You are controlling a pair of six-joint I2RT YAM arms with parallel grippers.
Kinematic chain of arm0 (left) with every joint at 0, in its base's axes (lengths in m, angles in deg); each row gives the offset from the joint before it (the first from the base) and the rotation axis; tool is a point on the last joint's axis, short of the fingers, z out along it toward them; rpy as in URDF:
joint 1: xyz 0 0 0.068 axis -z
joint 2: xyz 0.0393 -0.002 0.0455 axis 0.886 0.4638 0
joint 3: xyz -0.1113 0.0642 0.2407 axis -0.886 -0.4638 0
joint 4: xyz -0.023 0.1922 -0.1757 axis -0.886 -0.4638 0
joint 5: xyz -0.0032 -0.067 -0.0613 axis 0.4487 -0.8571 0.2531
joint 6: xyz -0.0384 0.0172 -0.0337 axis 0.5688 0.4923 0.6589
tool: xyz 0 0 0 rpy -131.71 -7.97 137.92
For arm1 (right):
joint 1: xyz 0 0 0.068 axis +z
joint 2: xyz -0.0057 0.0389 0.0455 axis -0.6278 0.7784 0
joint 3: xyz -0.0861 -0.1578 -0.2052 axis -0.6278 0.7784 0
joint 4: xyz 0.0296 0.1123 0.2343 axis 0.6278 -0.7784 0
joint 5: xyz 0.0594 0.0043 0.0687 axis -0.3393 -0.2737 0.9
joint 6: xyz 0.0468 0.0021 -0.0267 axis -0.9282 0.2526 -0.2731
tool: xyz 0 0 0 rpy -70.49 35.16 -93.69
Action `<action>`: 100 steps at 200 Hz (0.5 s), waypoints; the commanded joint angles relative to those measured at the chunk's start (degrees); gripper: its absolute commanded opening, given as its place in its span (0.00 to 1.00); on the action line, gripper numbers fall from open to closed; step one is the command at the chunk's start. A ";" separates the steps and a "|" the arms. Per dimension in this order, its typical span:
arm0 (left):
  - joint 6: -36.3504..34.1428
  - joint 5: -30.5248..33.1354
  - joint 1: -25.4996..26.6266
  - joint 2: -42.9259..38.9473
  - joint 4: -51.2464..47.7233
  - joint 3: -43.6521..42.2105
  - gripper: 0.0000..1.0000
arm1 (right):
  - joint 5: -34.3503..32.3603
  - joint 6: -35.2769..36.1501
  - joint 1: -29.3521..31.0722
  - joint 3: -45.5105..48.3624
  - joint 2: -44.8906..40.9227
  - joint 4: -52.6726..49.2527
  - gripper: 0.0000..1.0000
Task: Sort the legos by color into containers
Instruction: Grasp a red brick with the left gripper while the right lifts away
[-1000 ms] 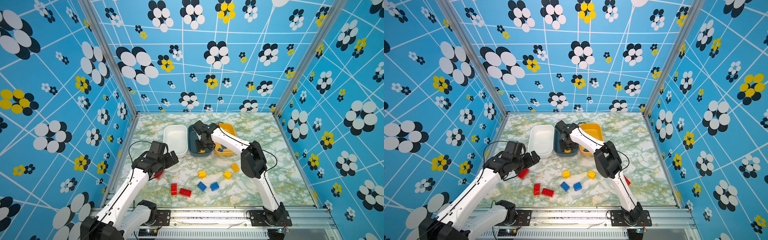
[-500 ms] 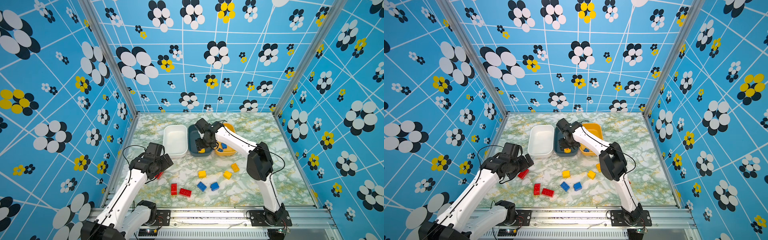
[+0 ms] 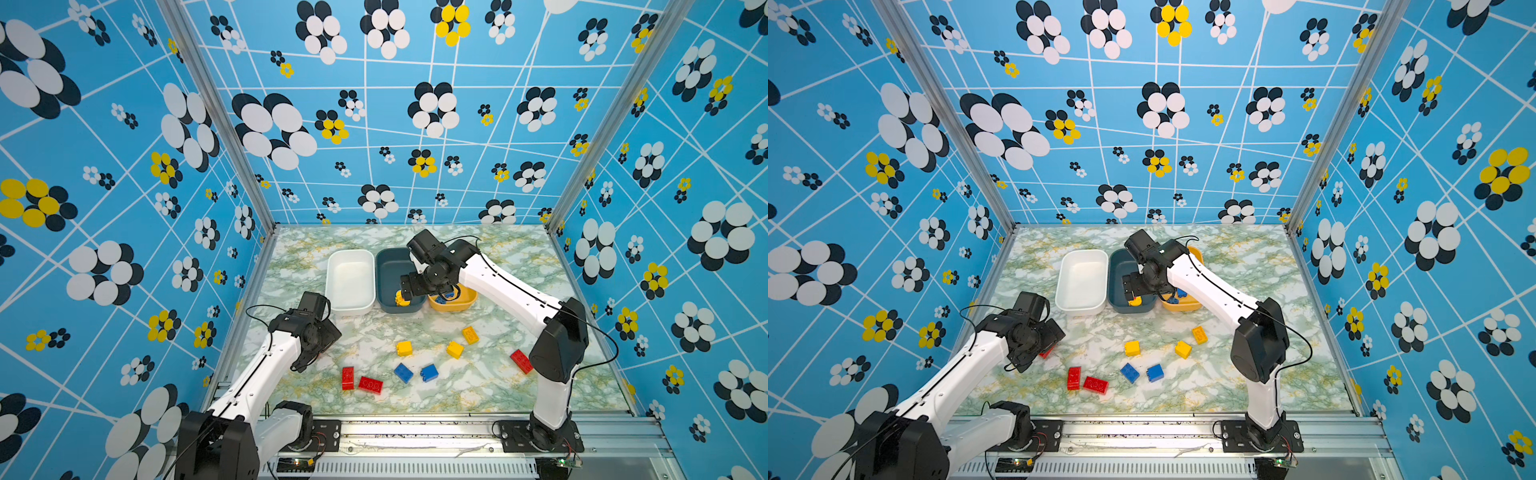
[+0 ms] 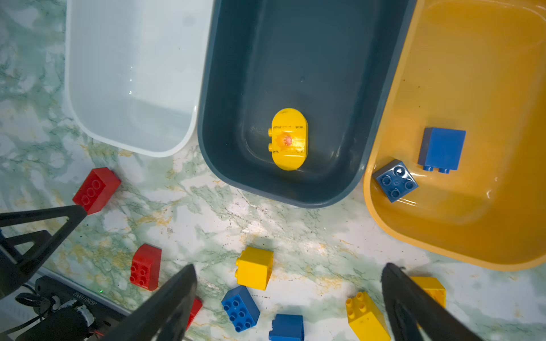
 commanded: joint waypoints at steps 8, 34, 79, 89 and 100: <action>3.32 2.85 -1.52 1.57 3.67 -2.03 0.99 | 0.71 -1.33 -0.30 2.12 -3.18 -2.27 0.99; 5.31 2.81 -2.33 2.15 8.07 -4.07 0.99 | 0.75 -1.53 -0.66 3.43 -4.53 -2.36 0.99; 5.68 3.11 -2.61 5.07 11.77 -4.47 0.99 | 0.97 -1.96 -1.45 5.36 -6.08 -1.82 0.99; 5.77 3.30 -2.68 5.67 12.34 -4.56 0.99 | 1.06 -2.13 -1.61 5.74 -6.25 -1.58 0.99; 5.80 3.42 -2.84 6.38 12.85 -4.54 1.00 | 1.23 -2.27 -1.72 6.07 -6.41 -1.40 0.99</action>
